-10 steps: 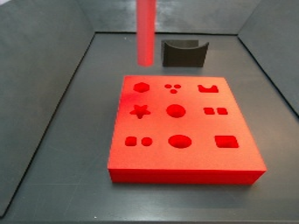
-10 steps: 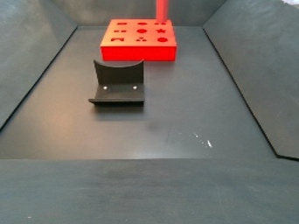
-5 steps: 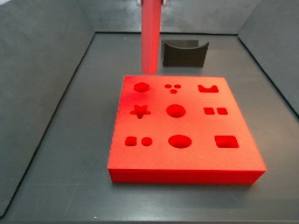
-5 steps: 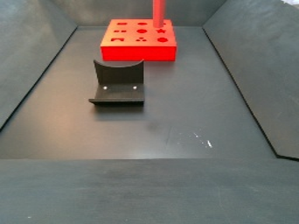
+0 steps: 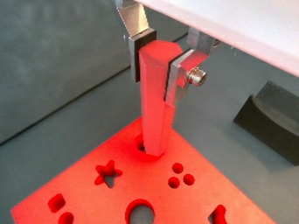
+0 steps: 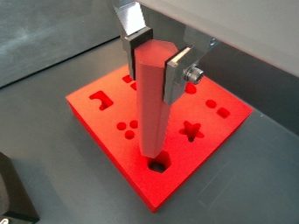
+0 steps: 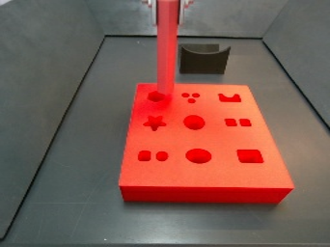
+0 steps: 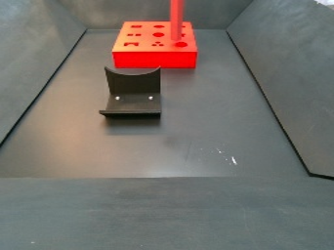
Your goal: Insert the hexagon object.
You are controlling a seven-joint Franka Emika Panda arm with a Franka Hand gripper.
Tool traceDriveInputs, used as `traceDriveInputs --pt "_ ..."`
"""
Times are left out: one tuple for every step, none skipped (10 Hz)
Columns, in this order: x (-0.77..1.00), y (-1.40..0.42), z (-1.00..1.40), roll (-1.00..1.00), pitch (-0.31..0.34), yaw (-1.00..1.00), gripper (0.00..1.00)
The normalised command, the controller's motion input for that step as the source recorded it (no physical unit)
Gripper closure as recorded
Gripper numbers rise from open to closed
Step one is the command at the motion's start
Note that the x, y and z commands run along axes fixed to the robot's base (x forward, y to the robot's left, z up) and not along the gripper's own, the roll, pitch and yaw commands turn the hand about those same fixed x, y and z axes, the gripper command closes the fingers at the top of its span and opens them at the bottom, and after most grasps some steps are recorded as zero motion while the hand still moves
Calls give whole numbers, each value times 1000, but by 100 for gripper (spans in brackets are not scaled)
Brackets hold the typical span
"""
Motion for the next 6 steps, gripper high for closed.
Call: traceDriveInputs --pt "-66 -143 -157 187 -121 0 100" --pt "-89 -46 -140 83 -86 0 100" --pt "-309 0 0 16 -91 0 100" --pt "-206 0 0 0 -43 -20 100" --pt "-154 60 -3 0 -10 -26 100" --pt "-291 37 0 0 -59 -23 100"
